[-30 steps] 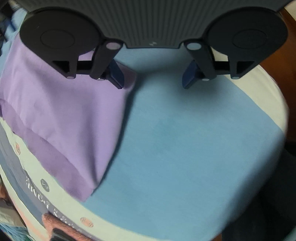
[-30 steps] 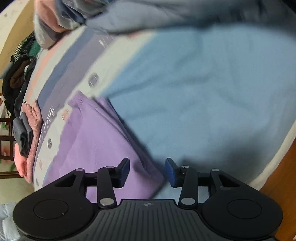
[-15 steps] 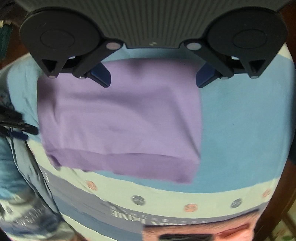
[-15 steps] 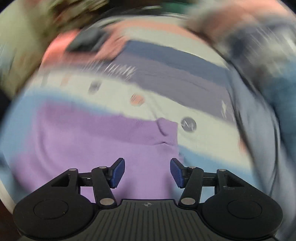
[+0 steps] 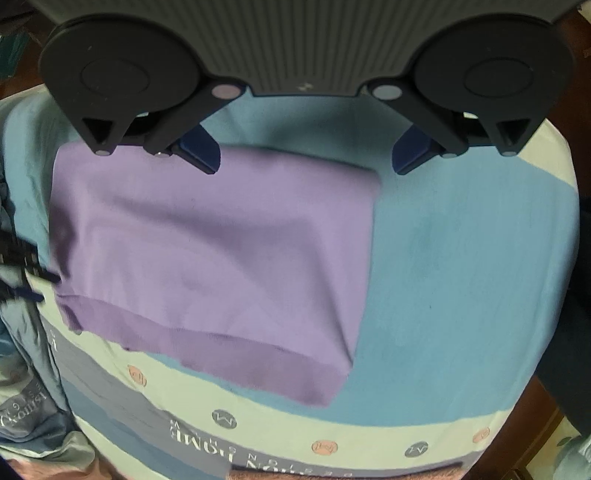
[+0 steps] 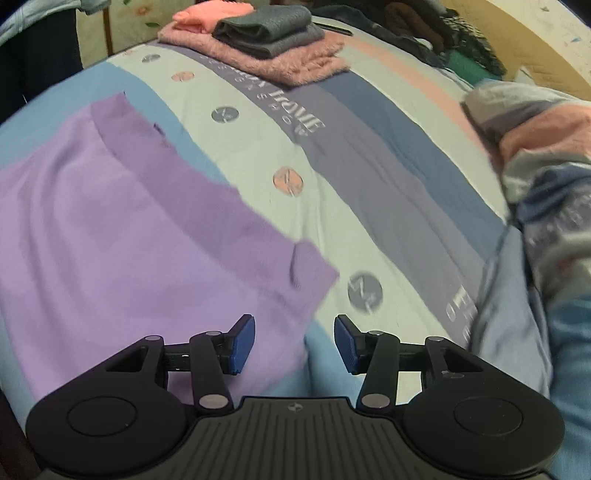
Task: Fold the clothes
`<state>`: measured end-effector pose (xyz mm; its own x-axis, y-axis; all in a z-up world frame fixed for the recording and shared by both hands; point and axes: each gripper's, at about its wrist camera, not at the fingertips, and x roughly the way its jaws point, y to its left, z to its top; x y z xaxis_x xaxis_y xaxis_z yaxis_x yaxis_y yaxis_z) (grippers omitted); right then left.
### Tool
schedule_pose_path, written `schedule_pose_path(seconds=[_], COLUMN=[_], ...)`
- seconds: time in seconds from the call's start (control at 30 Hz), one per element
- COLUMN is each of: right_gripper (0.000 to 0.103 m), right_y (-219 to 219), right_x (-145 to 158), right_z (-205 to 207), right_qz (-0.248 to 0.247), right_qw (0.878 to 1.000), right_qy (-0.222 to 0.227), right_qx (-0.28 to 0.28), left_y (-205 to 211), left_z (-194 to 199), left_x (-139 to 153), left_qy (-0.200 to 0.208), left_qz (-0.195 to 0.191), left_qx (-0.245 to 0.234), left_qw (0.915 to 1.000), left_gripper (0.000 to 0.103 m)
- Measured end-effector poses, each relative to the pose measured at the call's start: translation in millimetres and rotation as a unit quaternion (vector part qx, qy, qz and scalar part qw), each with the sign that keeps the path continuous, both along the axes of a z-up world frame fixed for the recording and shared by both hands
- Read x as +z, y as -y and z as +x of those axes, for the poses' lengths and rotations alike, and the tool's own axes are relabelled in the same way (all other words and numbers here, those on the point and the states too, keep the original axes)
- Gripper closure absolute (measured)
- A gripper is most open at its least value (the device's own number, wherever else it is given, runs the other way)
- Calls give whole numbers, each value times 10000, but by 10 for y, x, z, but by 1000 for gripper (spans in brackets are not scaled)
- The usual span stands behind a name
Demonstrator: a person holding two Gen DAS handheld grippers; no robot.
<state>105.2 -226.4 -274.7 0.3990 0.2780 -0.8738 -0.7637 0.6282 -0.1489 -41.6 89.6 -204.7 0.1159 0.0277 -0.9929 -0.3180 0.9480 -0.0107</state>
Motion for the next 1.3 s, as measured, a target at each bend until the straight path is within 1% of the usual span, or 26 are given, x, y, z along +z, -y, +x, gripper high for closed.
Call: schedule_pose_path(seconds=[0.03, 0.07, 0.1, 0.13, 0.17, 0.2, 0.23, 0.3, 0.37, 0.43, 0.47, 0.5, 0.53, 0.6, 0.67, 0.7, 0.8, 0.83, 0.87, 0.9, 0.97, 1.07, 1.13, 1.2, 1.27, 1.3], right_gripper=[59, 69, 78, 78, 82, 89, 90, 92, 92, 92, 97, 103, 103, 103, 101, 97, 94, 93, 89, 86, 84, 73, 72, 72, 71, 68], right_y=[-32, -59, -74, -83, -90, -97, -108, -113, -32, 179, 290, 386, 439, 443, 407, 392, 352, 323, 290, 226, 62, -433, -830, -1200, -1542, -1695], right_x=[-29, -61, -100, -143, -189, -228, -247, -211, -118, -106, -112, -174, -263, -327, -246, -181, 19, 62, 101, 131, 160, 93, 18, -26, -32, -21], right_z=[96, 201, 297, 388, 463, 512, 536, 524, 509, 547, 571, 596, 611, 583, 518, 492, 436, 412, 381, 350, 205, -34, -156, -182, -124, -68], right_qz=[72, 158, 227, 286, 337, 375, 394, 521, 942, 1253, 1371, 1341, 1180, 1161, 1318, 1391, 1575, 1607, 1628, 1670, 1714, 1532, 1309, 1199, 1229, 1266], right_qw=[9999, 9995, 9984, 9965, 9942, 9918, 9905, 9907, 9870, 9738, 9642, 9540, 9483, 9509, 9554, 9562, 9541, 9533, 9531, 9548, 9633, 9813, 9882, 9884, 9845, 9818], right_qy=[-116, -277, -458, -651, -820, -976, -1064, -1004, -938, -903, -885, -953, -1055, -1204, -1042, -900, -485, -456, -446, -479, -583, -794, -797, -779, -827, -856], right_qx=[-25, -89, -237, -432, -610, -736, -780, -761, -903, -1668, -2091, -2507, -2751, -2605, -2428, -2414, -2502, -2516, -2513, -2412, -1981, -858, -59, 520, 943, 1127], left_y=[27, 54, 74, 88, 102, 116, 112, 119, 129, 140, 143, 149, 161, 185, 191, 188, 179, 178, 173, 168, 164, 148, 135, 119, 83, 62], left_z=[-7, -13, 46, 38, 57, 76, 75, 103, 135, 143, 141, 147, 154, 173, 183, 186, 197, 201, 199, 197, 177, 143, 101, 55, 0, -28], left_x=[-3, -8, -109, -103, -120, -137, -143, -187, -215, -206, -191, -189, -192, -202, -195, -192, -202, -203, -191, -179, -183, -249, -250, -235, -209, -196], left_qy=[-22, -45, -60, -69, -72, -76, -92, -122, -138, -156, -164, -176, -199, -239, -240, -246, -264, -258, -241, -225, -221, -306, -332, -335, -301, -284], left_qz=[17, 33, 49, 59, 58, 57, 64, 76, 65, 59, 58, 55, 59, 77, 67, 68, 60, 67, 74, 81, 82, 69, 69, 75, 74, 77], left_qx=[1, 3, 16, 39, 67, 96, 137, 218, 270, 284, 280, 263, 231, 165, 124, 120, 136, 136, 133, 130, 150, 190, 203, 215, 271, 308], left_qw=[10000, 10000, 10000, 10000, 9999, 9999, 9998, 9997, 9995, 9995, 9995, 9995, 9995, 9995, 9996, 9996, 9995, 9996, 9996, 9996, 9996, 9993, 9992, 9992, 9991, 9991], left_gripper=[2, 2, 2, 1, 1, 1, 1, 1, 1, 1, 1, 1, 1, 1, 1, 1, 1, 1, 1, 1, 1, 1, 1, 1, 1, 1])
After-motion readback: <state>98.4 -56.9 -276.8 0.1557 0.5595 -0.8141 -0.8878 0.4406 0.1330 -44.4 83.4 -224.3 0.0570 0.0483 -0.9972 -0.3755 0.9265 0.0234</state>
